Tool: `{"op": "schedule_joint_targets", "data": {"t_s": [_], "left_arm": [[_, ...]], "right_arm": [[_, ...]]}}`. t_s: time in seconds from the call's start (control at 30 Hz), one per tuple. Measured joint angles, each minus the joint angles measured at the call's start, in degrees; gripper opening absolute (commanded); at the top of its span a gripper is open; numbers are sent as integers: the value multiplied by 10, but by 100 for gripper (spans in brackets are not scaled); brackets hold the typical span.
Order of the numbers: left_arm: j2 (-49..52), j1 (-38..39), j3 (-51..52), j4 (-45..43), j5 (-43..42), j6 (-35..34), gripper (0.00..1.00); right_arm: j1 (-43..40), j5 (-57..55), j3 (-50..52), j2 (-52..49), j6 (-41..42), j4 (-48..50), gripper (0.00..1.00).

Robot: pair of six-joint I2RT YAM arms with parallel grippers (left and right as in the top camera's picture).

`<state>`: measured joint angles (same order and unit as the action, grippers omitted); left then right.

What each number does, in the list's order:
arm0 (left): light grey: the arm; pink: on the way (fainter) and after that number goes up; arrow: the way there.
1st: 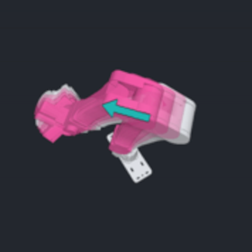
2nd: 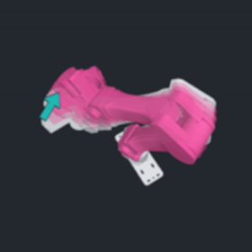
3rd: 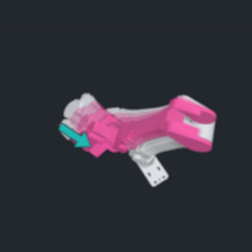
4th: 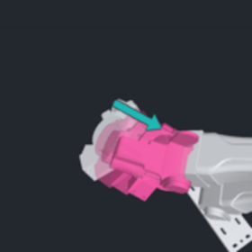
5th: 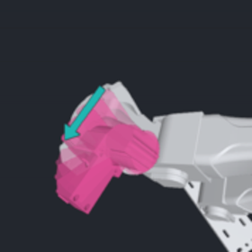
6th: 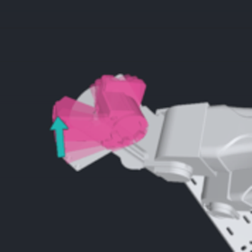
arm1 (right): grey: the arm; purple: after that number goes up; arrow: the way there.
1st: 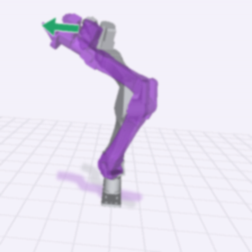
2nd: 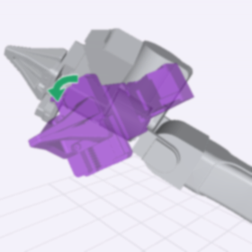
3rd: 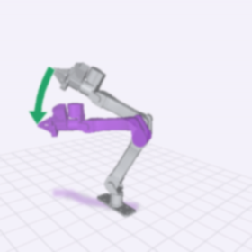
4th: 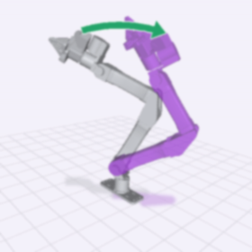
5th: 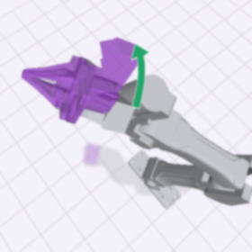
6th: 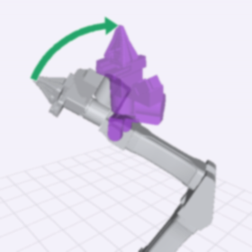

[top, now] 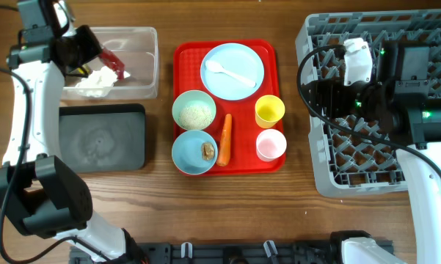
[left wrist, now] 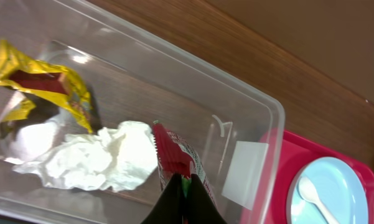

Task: Sort waste into correct bins and load items into the dishwasher rack
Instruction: 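Grasp the red snack wrapper with left gripper and drop it into clear bin, then grasp the carrot with left gripper and place it on black tray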

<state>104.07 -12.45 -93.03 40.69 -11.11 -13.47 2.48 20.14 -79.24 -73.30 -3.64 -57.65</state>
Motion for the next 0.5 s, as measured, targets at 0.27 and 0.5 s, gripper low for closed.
{"op": "schedule_joint_targets", "data": {"t_s": [0.27,0.5], "left_arm": [[2,-2,0,-24,1,-6,84],[3,65,-2,44,-114,71,78]], "right_arm": [[0,0,0,0,0,3,95],[0,0,0,-3,0,6,94]]}}
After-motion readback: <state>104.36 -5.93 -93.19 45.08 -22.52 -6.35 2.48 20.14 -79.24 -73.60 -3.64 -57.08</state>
